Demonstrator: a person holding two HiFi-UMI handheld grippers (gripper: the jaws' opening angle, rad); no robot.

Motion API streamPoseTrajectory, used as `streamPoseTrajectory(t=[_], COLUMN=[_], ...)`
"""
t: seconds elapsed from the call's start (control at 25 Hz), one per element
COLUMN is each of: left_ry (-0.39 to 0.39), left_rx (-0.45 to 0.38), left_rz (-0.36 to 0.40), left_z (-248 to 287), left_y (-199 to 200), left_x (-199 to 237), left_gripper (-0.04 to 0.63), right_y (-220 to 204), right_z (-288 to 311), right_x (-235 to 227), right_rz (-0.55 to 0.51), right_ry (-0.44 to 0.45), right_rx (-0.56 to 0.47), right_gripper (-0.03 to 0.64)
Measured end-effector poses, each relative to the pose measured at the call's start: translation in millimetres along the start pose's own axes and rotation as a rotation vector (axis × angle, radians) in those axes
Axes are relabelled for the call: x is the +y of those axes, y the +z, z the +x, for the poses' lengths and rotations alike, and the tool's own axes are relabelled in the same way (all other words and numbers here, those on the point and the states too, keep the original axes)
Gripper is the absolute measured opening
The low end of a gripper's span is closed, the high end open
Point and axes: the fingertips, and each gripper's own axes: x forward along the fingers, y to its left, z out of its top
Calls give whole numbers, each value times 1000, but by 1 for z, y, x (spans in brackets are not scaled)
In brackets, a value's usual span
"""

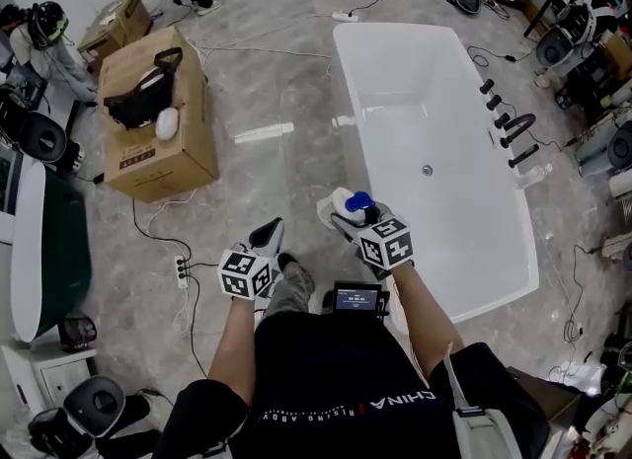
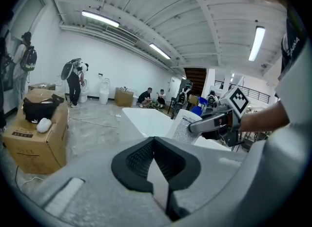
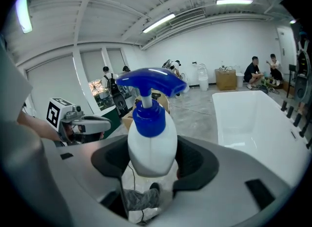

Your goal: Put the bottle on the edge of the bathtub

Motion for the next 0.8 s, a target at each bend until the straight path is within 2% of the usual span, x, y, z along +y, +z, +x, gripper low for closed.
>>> streamPoseTrajectory(t=[0.24,0.6,0.8], left_ry=[-21,-90,-116], left_rx=[-5,-10,3], left_rz=[-4,16,33], left_z=[53,131,163], left_y=[25,98,125], left_x=[53,152,199], left_gripper=[9,9,9], right_y=[32,131,169], right_z=[54,146,187], right_x=[-36,-88,-106], right_rz=[-5,5,10], right_ry=[-25,-74,-96], right_rx=[31,21,12], right_gripper=[270,270,270])
